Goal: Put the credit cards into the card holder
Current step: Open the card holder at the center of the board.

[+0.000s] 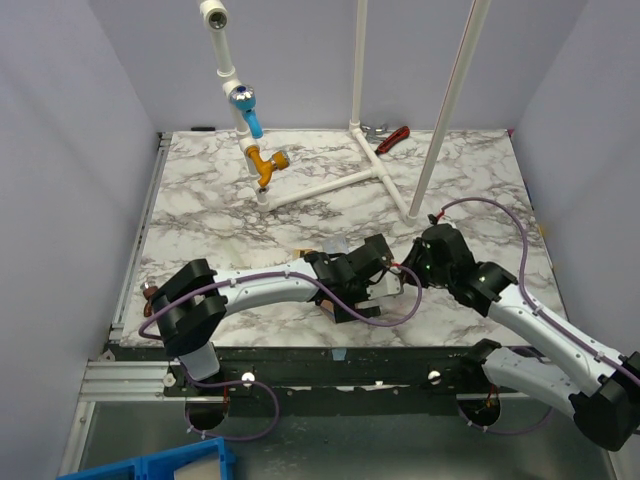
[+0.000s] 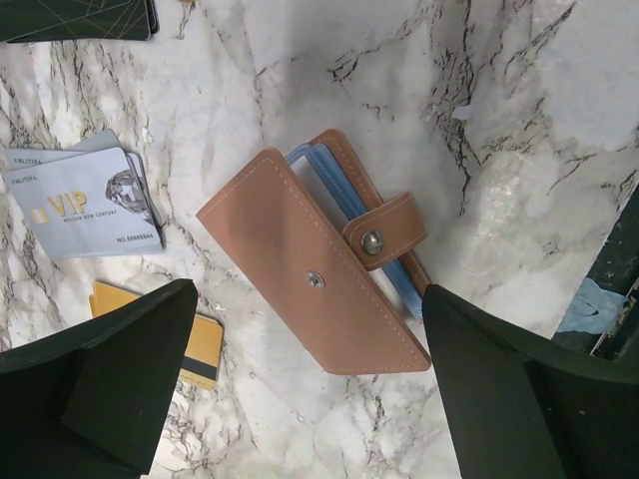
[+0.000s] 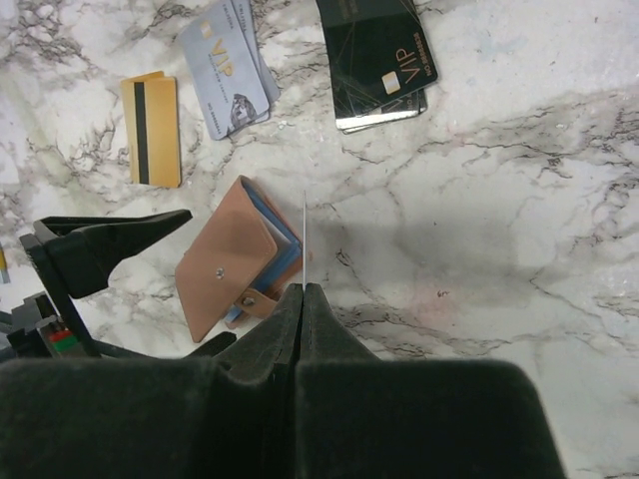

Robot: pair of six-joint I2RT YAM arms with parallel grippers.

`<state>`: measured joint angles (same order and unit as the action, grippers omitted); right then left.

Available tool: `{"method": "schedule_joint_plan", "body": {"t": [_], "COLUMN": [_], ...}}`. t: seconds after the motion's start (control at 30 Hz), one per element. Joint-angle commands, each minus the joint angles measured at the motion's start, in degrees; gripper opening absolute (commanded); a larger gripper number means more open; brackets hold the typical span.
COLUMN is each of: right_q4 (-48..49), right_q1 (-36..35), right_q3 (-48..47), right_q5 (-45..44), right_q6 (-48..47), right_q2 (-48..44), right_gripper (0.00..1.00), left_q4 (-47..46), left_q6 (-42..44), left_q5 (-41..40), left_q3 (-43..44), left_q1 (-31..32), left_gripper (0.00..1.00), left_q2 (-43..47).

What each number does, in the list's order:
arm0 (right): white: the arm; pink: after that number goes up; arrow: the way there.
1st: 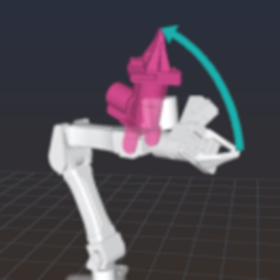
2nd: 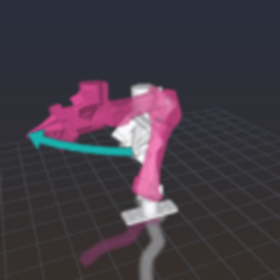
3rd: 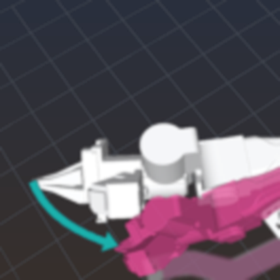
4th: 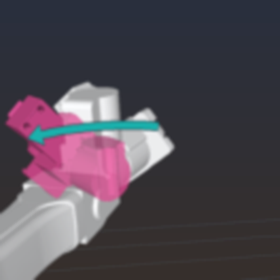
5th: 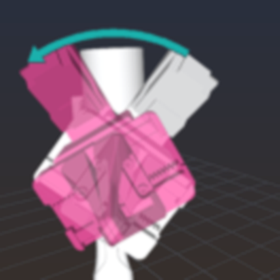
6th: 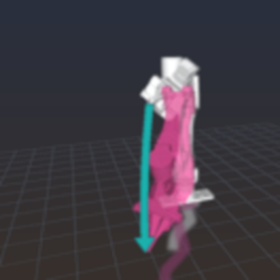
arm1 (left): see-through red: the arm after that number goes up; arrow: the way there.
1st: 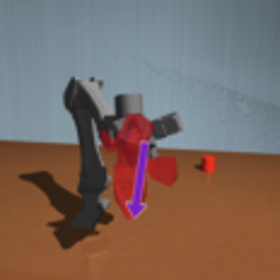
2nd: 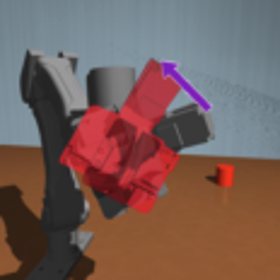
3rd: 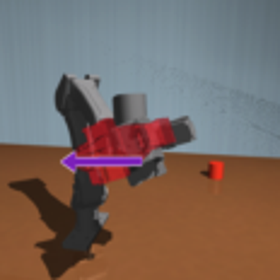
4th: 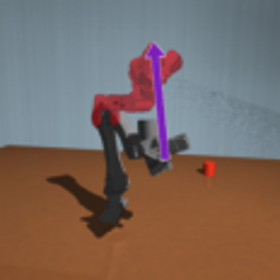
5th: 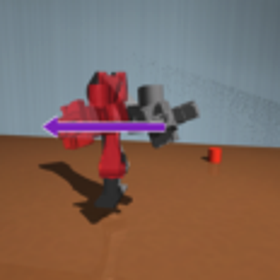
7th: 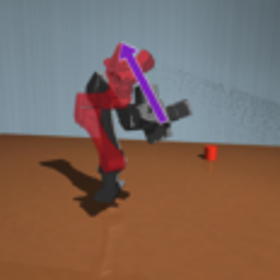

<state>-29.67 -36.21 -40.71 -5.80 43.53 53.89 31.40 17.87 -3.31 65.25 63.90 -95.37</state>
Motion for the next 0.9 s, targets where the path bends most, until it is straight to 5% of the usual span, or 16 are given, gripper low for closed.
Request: {"method": "schedule_joint_plan", "body": {"t": [0.0, 0.4, 0.57, 0.8, 0.87], "right_q4": [0.25, 4.56, 4.88, 6.02, 6.33], "right_q1": [0.00, -0.02, 0.01, 0.00, 0.01], "right_q3": [1.87, 4.13, 4.80, 6.31, 6.51], "right_q5": [-1.42, -0.53, -0.85, -0.96, -1.01], "right_q6": [0.69, 0.20, -0.28, -0.37, -0.43], "right_q2": [-0.47, -0.35, -0.71, -0.63, -0.48], "right_gripper": [0.01, 0.01, 0.01, 0.01, 0.01], "left_q4": [0.37, 2.40, 1.97, 4.30, 5.03], "left_q6": [0.06, -2.29, -4.44, -6.37, -7.22], "left_q5": [-2.83, -2.99, -2.44, -1.66, -0.55], "left_q3": [0.73, 1.37, 3.11, 5.58, 6.22], "left_q1": [0.44, 0.39, -1.61, -3.59, -4.62], "left_gripper": [0.98, 0.98, 0.69, 0.61, 0.52], "left_q2": [-0.11, -1.59, -0.34, -0.32, -0.31]}}
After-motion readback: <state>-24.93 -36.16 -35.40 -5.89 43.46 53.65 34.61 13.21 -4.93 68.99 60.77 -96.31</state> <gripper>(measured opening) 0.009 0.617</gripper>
